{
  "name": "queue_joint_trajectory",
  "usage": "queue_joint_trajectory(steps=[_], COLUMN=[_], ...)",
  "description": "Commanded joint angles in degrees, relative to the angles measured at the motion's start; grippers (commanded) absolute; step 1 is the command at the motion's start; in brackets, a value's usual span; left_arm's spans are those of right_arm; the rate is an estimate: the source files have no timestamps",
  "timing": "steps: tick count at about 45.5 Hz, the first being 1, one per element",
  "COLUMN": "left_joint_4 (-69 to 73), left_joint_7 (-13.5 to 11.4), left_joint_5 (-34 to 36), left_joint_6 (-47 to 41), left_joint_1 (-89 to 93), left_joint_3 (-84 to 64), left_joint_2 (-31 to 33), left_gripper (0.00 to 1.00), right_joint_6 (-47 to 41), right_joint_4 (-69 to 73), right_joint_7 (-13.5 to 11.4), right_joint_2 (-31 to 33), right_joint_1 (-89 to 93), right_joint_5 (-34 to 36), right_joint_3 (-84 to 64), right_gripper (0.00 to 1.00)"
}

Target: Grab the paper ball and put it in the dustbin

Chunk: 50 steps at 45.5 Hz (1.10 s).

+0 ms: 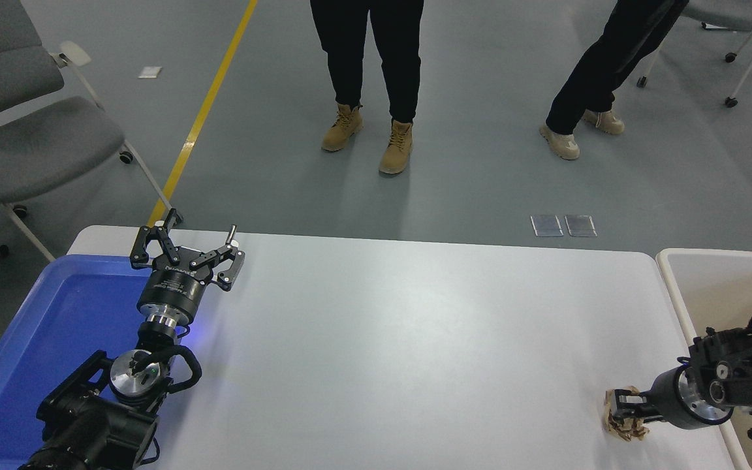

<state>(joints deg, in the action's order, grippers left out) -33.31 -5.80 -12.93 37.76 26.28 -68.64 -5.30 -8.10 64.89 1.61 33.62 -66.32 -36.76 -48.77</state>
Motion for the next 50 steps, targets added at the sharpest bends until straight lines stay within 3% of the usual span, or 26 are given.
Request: queue_joint_trajectory(steps=[1,12,23,31,50], left_joint_4=[0.0,0.0,0.0,0.0,0.0], left_joint_7=[0.0,0.0,0.0,0.09,0.09], left_joint_5=[-0.08,0.01,0.01,0.01,0.01], left_joint_6=[-0.05,0.03,0.03,0.03,0.03], left_joint_1=[0.0,0.0,0.0,0.0,0.0], left_joint_3=[0.0,0.0,0.0,0.0,0.0], left_joint_2=[0.03,-0.06,0.03,-0.06,-0.06], left_gripper=[0.99,0.99,0.99,0.99,0.99], right_joint_6=[-0.25,-6.31,-25.64,-36.9,-36.9], right_joint_4=[-0.21,1.9,6.3,6.3,5.33], right_joint_7=[0.14,0.76,0.58,0.14,-0.21], right_joint_2=[0.21,7.41,19.54,24.64,31.77], right_joint_1=[-0.21,-6.97,-26.74,-39.93,-57.34], right_joint_5=[0.11,-0.24,-4.81,-9.12,-20.72], right_joint_3=[0.35,0.26,0.26,-0.09,-0.62], right_gripper=[0.0,0.0,0.0,0.0,0.0])
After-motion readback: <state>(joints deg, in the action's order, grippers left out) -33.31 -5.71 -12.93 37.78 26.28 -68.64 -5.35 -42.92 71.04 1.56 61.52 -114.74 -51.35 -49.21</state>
